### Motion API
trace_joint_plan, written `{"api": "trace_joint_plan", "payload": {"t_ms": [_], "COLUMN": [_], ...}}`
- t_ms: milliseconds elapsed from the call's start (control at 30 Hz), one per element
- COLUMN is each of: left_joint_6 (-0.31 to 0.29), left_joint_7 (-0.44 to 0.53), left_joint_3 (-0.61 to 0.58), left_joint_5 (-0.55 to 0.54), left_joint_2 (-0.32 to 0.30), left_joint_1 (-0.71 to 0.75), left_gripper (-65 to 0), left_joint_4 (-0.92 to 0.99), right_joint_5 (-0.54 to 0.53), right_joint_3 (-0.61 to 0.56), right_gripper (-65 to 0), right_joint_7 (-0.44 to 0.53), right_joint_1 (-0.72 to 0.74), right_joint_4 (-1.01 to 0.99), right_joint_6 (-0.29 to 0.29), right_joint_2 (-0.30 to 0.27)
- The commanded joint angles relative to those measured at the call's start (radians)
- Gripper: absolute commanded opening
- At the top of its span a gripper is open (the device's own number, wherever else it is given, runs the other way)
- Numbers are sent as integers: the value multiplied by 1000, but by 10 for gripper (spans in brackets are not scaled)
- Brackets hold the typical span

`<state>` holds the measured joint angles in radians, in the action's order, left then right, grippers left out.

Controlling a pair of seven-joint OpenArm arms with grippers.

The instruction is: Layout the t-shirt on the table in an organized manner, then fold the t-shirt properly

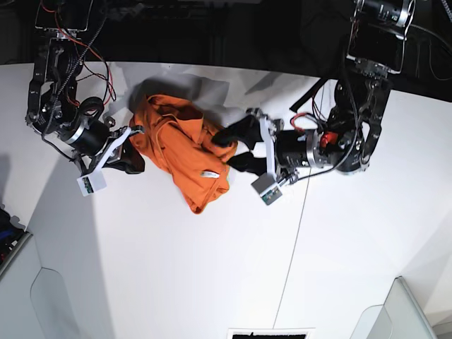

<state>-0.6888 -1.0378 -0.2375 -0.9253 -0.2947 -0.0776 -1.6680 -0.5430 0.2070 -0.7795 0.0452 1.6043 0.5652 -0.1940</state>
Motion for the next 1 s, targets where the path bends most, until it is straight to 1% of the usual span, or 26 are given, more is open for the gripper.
{"api": "trace_joint_plan", "payload": {"t_ms": [0, 100, 167, 267, 367, 467, 600, 667, 800, 967], "left_joint_6": [-9, -9, -9, -9, -9, -9, -9, -9, -9, -9], "left_joint_7": [23, 25, 52, 134, 196, 229, 257, 282, 323, 324], "left_joint_3": [2, 2, 2, 2, 2, 2, 2, 2, 2, 2], "left_joint_5": [-28, -28, -18, 66, 153, 216, 244, 276, 320, 324], "left_joint_2": [-2, -2, -2, -1, 19, 65, 127, 150, 180, 201], "left_joint_1": [7, 94, 141, 191, 188, 159, 87, 38, -73, -202], "left_gripper": [-214, -214, -214, -214, -214, -214, -214, -214, -214, -214], "left_joint_4": [-41, -87, -89, -84, -61, 5, 166, 252, 377, 491], "right_joint_5": [-3, 47, 55, 43, 15, -19, -81, -105, -132, -200], "right_joint_3": [2, 2, 2, 2, 2, 2, 2, 2, 2, 2], "right_gripper": [-650, -650, -650, -650, -650, -650, -650, -650, -650, -650], "right_joint_7": [24, 40, 52, 59, 55, 41, -28, -57, -66, -66], "right_joint_1": [27, 46, 52, 54, 50, 45, 45, 45, 27, -52], "right_joint_4": [18, -3, -41, -114, -144, -144, -144, -144, -140, -108], "right_joint_6": [3, 3, 3, 3, 4, 8, 8, 8, 8, 16], "right_joint_2": [-8, -8, -8, -8, -8, -8, -5, -5, -5, 1]}}
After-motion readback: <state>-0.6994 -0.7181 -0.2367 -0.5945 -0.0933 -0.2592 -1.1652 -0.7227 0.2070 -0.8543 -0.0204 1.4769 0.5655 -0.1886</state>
